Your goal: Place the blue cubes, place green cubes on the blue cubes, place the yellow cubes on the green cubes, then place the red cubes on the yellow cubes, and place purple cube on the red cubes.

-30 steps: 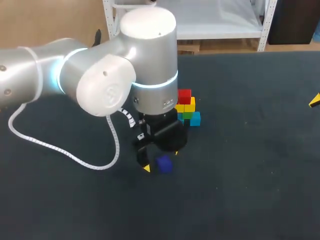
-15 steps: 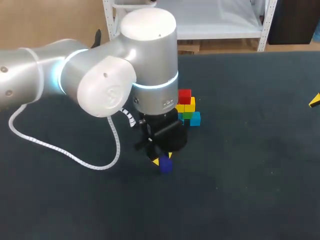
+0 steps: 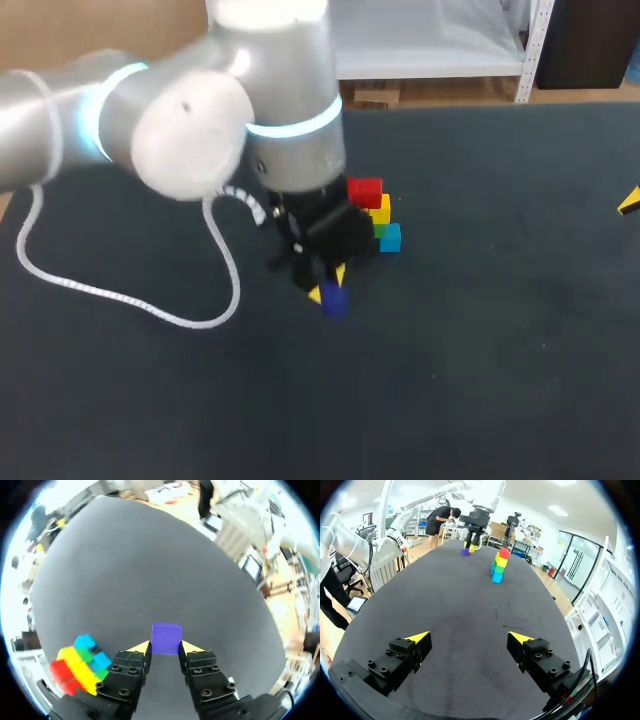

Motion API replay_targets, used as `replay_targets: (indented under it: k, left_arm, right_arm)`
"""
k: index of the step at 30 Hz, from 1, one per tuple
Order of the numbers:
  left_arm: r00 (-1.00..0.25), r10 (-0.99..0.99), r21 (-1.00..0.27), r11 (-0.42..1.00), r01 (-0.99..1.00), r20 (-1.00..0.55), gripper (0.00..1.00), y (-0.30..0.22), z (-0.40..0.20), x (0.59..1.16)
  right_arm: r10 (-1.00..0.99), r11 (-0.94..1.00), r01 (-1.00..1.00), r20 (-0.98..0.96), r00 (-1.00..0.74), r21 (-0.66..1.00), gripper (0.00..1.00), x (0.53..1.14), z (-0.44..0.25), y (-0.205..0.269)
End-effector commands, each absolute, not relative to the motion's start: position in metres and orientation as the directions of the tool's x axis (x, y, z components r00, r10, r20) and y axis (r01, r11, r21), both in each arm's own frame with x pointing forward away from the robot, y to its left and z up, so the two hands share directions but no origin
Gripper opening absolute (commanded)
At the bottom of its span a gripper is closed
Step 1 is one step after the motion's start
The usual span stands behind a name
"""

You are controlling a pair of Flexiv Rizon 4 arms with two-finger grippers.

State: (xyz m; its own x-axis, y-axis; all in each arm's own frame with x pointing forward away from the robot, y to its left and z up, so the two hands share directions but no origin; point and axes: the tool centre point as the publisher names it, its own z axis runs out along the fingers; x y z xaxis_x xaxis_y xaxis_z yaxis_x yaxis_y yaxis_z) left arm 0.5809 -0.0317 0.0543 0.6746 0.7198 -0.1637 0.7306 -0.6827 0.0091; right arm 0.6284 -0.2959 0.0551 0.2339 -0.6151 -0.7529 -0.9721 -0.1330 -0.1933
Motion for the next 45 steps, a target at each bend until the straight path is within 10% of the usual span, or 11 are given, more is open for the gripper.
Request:
replay_targets:
  k: [1, 11, 45]
  left_arm:
    - [0.529, 0.81, 0.033, -0.539, 0.842, -0.254, 0.0, -0.019, 0.094, 0.606]
    - [0.308, 0.925, 0.091, -0.295, 0.951, -0.223, 0.0, -0.019, 0.149, 0.66]
    - [0.147, 0.981, 0.007, -0.148, 0.989, -0.13, 0.0, -0.065, 0.149, 0.709]
  right_arm:
    - [-0.614, -0.134, -0.972, -0.754, 0.235, -0.194, 1.0, 0.629, 0.054, -0.296]
    - [-0.614, -0.134, -0.972, -0.754, 0.235, -0.194, 1.0, 0.629, 0.054, -0.296]
    - [-0.614, -0.134, -0.972, -0.754, 0.235, -0.194, 1.0, 0.629, 0.054, -0.296]
